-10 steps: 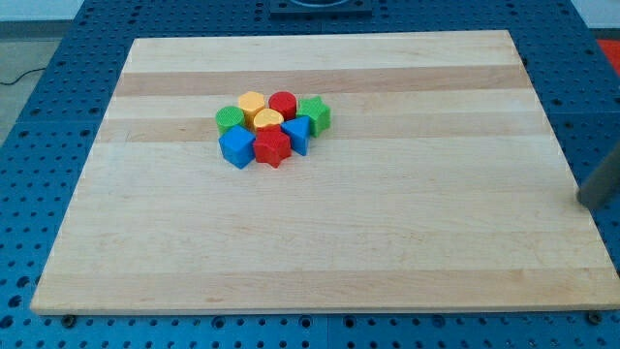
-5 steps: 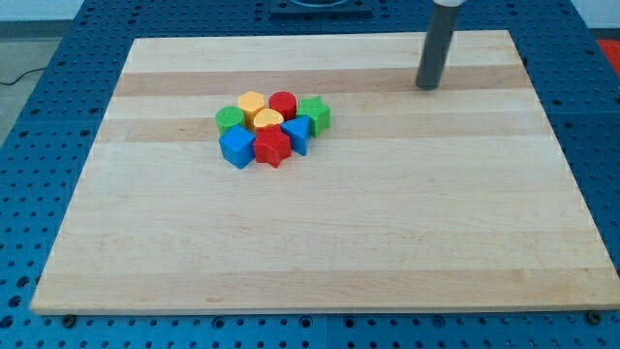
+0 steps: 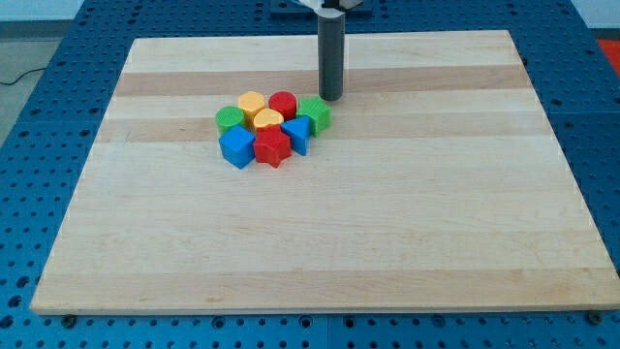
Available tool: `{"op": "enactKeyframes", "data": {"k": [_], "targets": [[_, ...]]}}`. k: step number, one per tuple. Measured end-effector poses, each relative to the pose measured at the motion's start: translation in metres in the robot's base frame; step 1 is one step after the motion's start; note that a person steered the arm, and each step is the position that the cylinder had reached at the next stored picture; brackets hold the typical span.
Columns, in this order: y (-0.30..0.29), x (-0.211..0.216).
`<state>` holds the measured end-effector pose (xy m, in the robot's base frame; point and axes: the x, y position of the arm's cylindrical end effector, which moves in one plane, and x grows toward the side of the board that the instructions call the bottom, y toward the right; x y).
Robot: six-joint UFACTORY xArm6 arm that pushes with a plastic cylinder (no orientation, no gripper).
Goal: Place your arm top of the green star
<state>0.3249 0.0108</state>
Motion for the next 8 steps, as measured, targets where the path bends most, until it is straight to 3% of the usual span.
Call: {"op": "enactKeyframes", "data": {"k": [8], "targets": [[-0.024, 0.013]]}}
